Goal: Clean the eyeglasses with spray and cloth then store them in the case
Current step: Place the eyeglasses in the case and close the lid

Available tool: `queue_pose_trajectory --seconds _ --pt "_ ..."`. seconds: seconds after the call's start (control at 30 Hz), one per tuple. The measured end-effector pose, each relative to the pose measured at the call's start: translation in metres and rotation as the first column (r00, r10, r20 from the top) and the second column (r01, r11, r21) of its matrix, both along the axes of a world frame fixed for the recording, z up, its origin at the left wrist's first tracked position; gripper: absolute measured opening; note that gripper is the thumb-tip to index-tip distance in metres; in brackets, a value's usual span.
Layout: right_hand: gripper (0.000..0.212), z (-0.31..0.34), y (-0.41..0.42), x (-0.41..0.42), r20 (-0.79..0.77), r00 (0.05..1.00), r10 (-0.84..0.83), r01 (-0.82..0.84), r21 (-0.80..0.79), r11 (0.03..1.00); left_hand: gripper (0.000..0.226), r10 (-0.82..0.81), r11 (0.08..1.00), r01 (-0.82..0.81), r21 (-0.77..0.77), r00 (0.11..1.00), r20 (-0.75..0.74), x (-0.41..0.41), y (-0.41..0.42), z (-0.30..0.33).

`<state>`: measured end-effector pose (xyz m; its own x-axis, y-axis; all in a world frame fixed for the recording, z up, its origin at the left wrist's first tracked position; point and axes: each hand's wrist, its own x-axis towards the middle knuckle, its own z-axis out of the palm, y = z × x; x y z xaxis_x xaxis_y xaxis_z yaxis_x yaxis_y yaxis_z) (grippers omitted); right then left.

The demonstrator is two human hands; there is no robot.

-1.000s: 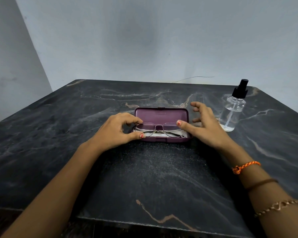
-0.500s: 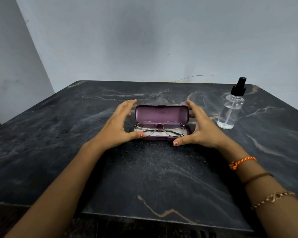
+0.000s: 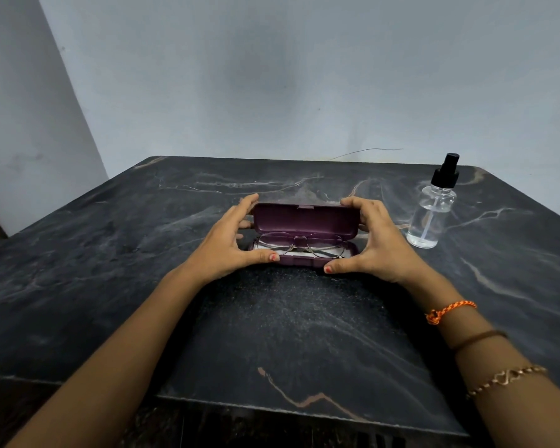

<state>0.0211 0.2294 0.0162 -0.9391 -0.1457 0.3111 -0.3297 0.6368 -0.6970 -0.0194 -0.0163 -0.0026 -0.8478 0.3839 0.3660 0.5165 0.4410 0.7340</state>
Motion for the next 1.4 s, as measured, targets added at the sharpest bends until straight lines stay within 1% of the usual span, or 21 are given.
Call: queue_pose_trajectory --seconds 0.13,0.23,0.33,0.4,0.53,0.67,0.8,0.93,1.03,1.13,1.23,1.4 --pt "0.076 0.001 -0.001 0.002 -0.071 0.997 0.030 -0.028 0.035 0.999 0.085 -0.029 0.999 0.030 0.015 0.997 -0.065 0.001 0.000 0.000" --pt "0.065 0.001 0.000 0.003 -0.112 0.992 0.059 -0.050 0.086 0.995 0.071 -0.067 0.998 0.068 0.008 0.993 -0.101 0.002 0.000 0.001" --pt "0.049 -0.001 0.000 0.002 -0.159 0.983 0.094 -0.077 0.112 0.991 0.058 -0.075 0.996 0.065 -0.061 0.980 -0.186 0.002 -0.001 0.000" --pt "0.043 -0.002 -0.001 0.002 -0.178 0.977 0.118 -0.094 0.137 0.986 0.057 -0.100 0.991 0.075 -0.112 0.967 -0.233 0.002 -0.001 0.001" --pt "0.044 -0.003 -0.001 0.003 -0.198 0.970 0.142 -0.112 0.154 0.982 0.064 -0.165 0.971 0.098 -0.218 0.935 -0.314 0.002 0.001 0.001" --pt "0.058 -0.003 -0.003 0.004 -0.177 0.970 0.169 -0.121 0.249 0.961 0.060 -0.195 0.951 0.094 -0.294 0.922 -0.335 0.001 0.002 -0.002" --pt "0.059 -0.005 -0.003 0.003 -0.165 0.968 0.189 -0.145 0.248 0.958 0.059 -0.186 0.934 0.045 -0.354 0.908 -0.376 0.000 0.002 -0.006" --pt "0.060 -0.010 -0.004 0.003 -0.238 0.952 0.194 -0.079 0.421 0.903 0.057 -0.177 0.918 -0.028 -0.396 0.864 -0.471 -0.002 0.002 -0.010" --pt "0.058 -0.013 -0.003 0.003 -0.308 0.917 0.254 -0.058 0.526 0.848 0.054 -0.201 0.907 -0.061 -0.416 0.806 -0.557 -0.003 0.003 -0.012" --pt "0.057 -0.015 -0.002 0.003 -0.292 0.921 0.256 -0.078 0.507 0.859 0.053 -0.220 0.896 -0.088 -0.436 0.765 -0.606 -0.002 0.003 -0.011" --pt "0.058 -0.015 -0.003 0.004 -0.257 0.934 0.250 -0.098 0.486 0.868 0.053 -0.237 0.888 -0.092 -0.450 0.747 -0.621 -0.001 0.003 -0.010" --pt "0.055 -0.016 -0.003 0.003 -0.284 0.920 0.270 -0.088 0.521 0.849 0.050 -0.262 0.858 -0.095 -0.505 0.765 -0.589 0.002 0.004 -0.007"
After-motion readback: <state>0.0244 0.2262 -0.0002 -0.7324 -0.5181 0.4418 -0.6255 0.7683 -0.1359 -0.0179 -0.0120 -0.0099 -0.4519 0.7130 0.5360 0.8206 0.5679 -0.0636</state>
